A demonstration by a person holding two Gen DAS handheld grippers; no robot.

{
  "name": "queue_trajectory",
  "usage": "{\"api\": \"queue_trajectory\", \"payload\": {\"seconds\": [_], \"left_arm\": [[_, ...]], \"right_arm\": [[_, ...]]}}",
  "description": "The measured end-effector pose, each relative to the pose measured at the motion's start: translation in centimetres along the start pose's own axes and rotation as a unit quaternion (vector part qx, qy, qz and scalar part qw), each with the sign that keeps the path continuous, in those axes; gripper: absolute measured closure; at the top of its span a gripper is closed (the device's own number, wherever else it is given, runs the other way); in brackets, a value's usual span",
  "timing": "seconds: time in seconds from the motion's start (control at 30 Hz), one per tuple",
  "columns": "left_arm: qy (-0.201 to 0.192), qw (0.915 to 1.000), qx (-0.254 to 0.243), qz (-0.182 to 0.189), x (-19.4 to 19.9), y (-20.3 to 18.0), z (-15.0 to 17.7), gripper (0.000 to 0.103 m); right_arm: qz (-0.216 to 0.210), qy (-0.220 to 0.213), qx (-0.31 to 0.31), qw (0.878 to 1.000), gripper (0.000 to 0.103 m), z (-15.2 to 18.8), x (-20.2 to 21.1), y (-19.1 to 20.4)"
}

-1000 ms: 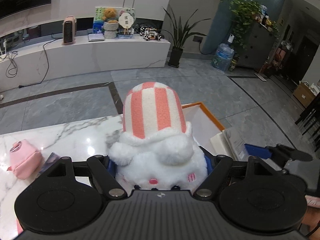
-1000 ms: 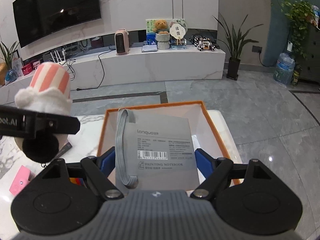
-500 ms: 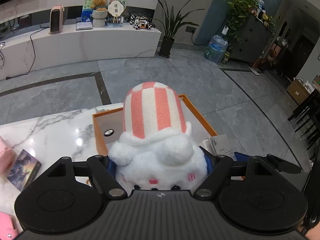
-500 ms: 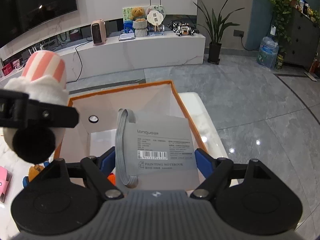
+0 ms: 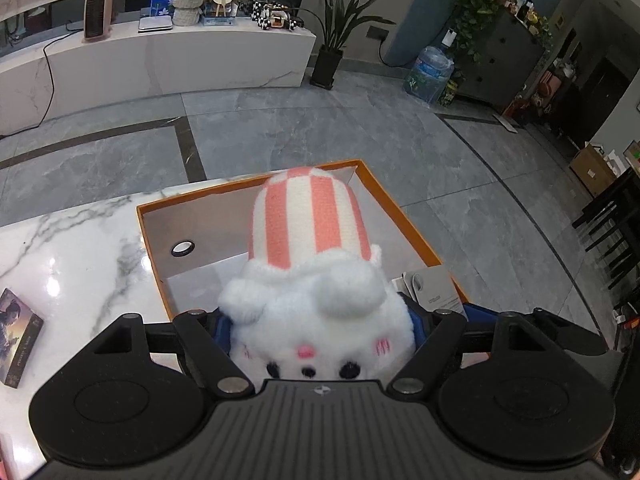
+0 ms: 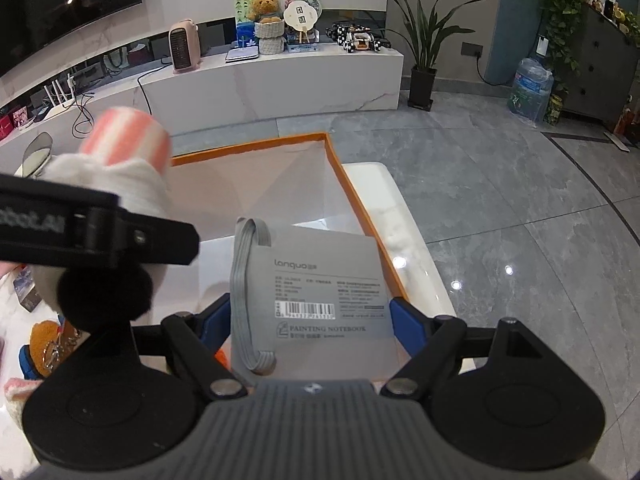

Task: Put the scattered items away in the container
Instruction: 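Open both tools over the orange box to drop the plush and notebook, then withdraw both tools from the orange box back over the table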

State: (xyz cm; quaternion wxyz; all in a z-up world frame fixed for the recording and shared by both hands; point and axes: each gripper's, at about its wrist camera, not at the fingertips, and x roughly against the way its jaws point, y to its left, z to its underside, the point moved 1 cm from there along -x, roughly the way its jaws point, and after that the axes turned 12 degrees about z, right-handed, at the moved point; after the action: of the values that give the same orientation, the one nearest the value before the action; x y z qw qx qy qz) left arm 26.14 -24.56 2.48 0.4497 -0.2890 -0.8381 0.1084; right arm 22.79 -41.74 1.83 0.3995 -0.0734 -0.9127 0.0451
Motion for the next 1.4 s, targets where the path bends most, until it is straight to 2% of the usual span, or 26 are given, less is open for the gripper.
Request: {"api": "queue_trajectory", "payload": {"seconds": [0.27, 0.43, 0.6, 1.0, 1.4], "left_arm": [[0.028, 0.9996, -0.001, 0.005, -0.8, 0.3, 0.7, 0.012], [0.010, 0.9999, 0.006, 0.008, -0.3, 0.3, 1.0, 0.012], [0.004, 0.9997, -0.003, 0.024, 0.4, -0.1, 1.0, 0.012], [-0.015, 0.9993, -0.001, 0.034, 1.4, -0.9, 0.7, 0.011], [-0.071, 0.9959, 0.003, 0.056, 5.5, -1.8, 0.2, 0.011]], "right_arm": [[0.031, 0.009, 0.056, 0.998, 0.017, 0.4, -0.6, 1.6], [0.034, -0.001, 0.065, 0.997, 0.012, 0.3, 0.0, 1.8], [0.034, -0.006, 0.062, 0.998, 0.012, 0.4, 0.3, 1.6], [0.030, -0.021, 0.051, 0.998, 0.011, 0.0, 1.2, 1.4], [0.035, -0.050, 0.036, 0.998, 0.011, -1.0, 3.2, 1.6]]}}
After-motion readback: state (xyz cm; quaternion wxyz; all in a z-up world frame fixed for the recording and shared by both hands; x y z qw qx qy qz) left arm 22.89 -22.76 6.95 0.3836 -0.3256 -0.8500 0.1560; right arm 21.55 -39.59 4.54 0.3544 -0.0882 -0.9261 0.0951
